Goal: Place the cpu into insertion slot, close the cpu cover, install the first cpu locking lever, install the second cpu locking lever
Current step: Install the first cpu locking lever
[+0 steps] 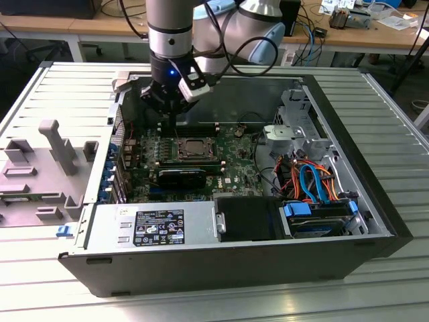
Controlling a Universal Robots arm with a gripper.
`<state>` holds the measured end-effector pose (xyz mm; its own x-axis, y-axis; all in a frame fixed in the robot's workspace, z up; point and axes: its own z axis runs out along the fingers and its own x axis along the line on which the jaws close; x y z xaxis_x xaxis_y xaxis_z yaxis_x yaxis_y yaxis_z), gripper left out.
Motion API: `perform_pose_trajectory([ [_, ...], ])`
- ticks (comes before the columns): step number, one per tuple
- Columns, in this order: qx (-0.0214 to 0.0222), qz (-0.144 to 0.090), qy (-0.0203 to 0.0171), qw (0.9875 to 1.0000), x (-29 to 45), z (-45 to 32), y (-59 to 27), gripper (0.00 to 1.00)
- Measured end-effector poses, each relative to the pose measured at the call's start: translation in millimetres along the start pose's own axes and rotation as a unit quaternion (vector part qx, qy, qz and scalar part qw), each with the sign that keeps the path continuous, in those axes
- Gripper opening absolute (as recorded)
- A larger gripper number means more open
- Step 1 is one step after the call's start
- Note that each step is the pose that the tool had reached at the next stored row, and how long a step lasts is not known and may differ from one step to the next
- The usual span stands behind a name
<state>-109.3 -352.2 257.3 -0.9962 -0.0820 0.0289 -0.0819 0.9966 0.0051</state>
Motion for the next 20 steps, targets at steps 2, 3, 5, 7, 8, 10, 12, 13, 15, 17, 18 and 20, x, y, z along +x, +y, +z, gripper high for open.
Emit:
perform_pose_trajectory([
  [2, 0.0000, 0.000, 0.0004, 1.0000, -2.6, -0.1, -0.2, 0.11],
  [3, 0.0000, 0.000, 0.0006, 1.0000, -3.8, -0.1, -0.3, 0.11],
  [5, -0.0001, -0.001, 0.0009, 1.0000, -6.2, -0.2, -0.5, 0.11],
  [7, -0.0001, -0.001, 0.0012, 1.0000, -8.4, -0.2, -0.6, 0.11],
  [8, -0.0001, -0.001, 0.0014, 1.0000, -9.4, -0.3, -0.7, 0.11],
  [10, -0.0001, -0.001, 0.0017, 1.0000, -11.6, -0.3, -0.9, 0.11],
  [12, -0.0001, -0.001, 0.0021, 1.0000, -14.6, -0.4, -1.1, 0.11],
  [13, -0.0001, -0.001, 0.0023, 1.0000, -15.4, -0.5, -1.2, 0.11],
  [15, -0.0001, -0.001, 0.0025, 1.0000, -17.0, -0.5, -1.3, 0.11],
  [17, -0.0002, -0.002, 0.0028, 1.0000, -19.2, -0.6, -1.5, 0.11],
  [18, -0.0002, -0.002, 0.0028, 1.0000, -19.9, -0.6, -1.5, 0.11],
  [20, -0.0002, -0.002, 0.0030, 1.0000, -21.3, -0.6, -1.6, 0.11],
])
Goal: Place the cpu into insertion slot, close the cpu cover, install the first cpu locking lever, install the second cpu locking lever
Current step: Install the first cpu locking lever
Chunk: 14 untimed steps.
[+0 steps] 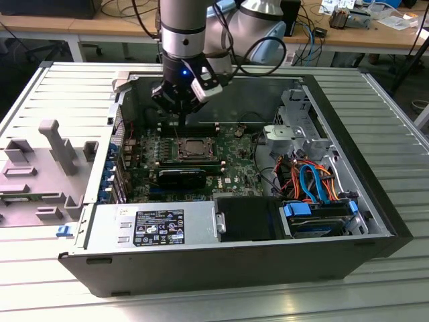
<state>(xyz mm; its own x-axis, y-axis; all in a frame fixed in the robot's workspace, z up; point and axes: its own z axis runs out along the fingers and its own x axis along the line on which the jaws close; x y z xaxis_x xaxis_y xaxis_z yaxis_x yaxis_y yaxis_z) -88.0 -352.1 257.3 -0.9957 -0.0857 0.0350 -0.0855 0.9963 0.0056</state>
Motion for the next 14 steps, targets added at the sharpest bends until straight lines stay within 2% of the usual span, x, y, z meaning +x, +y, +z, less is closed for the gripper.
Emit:
perform_pose_trajectory([
  [14, -0.0002, -0.001, 0.0028, 1.0000, -14.6, -0.5, -1.2, 0.11],
])
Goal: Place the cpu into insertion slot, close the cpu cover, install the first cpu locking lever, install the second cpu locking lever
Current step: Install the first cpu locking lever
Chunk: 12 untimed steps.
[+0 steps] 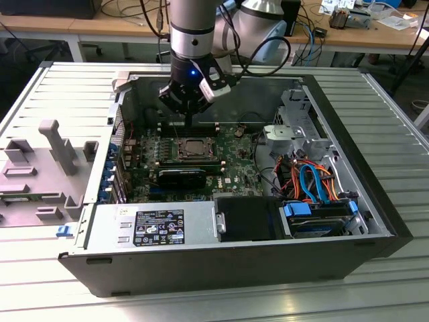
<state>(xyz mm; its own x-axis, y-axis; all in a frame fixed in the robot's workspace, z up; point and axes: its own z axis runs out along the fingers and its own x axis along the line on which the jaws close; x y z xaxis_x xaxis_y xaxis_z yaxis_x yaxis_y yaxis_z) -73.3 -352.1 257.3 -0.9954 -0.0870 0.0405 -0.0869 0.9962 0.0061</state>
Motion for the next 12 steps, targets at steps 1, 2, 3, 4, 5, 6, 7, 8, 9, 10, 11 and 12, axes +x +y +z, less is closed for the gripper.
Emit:
perform_pose_trajectory([
  [1, 0.0000, 0.000, 0.0002, 1.0000, -0.8, -0.1, -0.1, 0.11],
  [2, 0.0000, 0.000, 0.0004, 1.0000, -1.7, -0.1, -0.1, 0.11],
  [3, 0.0000, 0.000, 0.0006, 1.0000, -2.7, -0.1, -0.2, 0.11],
  [4, 0.0000, 0.000, 0.0007, 1.0000, -3.4, -0.2, -0.3, 0.11],
  [5, 0.0000, 0.000, 0.0009, 1.0000, -4.2, -0.2, -0.4, 0.11],
  [6, -0.0001, 0.000, 0.0010, 1.0000, -5.0, -0.2, -0.4, 0.11],
  [7, -0.0001, 0.000, 0.0013, 1.0000, -6.3, -0.3, -0.5, 0.11],
  [8, -0.0001, 0.000, 0.0015, 1.0000, -7.4, -0.3, -0.6, 0.11],
  [9, -0.0001, 0.000, 0.0018, 1.0000, -8.2, -0.3, -0.7, 0.11],
  [10, -0.0001, 0.000, 0.0020, 1.0000, -9.1, -0.4, -0.8, 0.11],
  [11, -0.0002, 0.000, 0.0021, 1.0000, -9.9, -0.4, -0.9, 0.11],
  [12, -0.0002, 0.000, 0.0025, 1.0000, -11.7, -0.5, -1.0, 0.11],
])
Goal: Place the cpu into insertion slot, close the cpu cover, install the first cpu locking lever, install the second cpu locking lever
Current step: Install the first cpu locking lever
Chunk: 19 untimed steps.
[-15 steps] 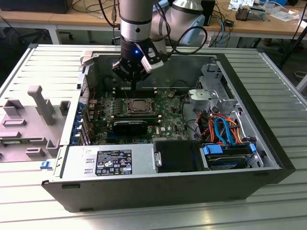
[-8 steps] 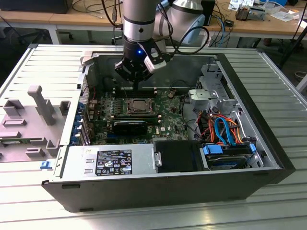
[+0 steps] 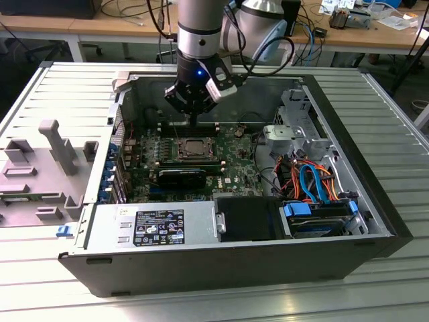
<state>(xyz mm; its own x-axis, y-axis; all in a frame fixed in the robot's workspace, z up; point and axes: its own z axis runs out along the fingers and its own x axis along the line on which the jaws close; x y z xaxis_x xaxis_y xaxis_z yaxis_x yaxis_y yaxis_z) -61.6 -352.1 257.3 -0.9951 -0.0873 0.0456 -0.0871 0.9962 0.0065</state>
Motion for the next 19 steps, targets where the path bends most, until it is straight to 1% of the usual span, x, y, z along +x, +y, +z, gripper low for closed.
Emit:
perform_pose_trajectory([
  [9, -0.0002, 0.000, 0.0022, 1.0000, -11.0, -0.5, -1.0, 0.11],
  [11, -0.0002, 0.000, 0.0030, 1.0000, -14.4, -0.7, -1.3, 0.11],
  [19, -0.0004, 0.000, 0.0046, 1.0000, -21.4, -1.0, -1.9, 0.11],
])
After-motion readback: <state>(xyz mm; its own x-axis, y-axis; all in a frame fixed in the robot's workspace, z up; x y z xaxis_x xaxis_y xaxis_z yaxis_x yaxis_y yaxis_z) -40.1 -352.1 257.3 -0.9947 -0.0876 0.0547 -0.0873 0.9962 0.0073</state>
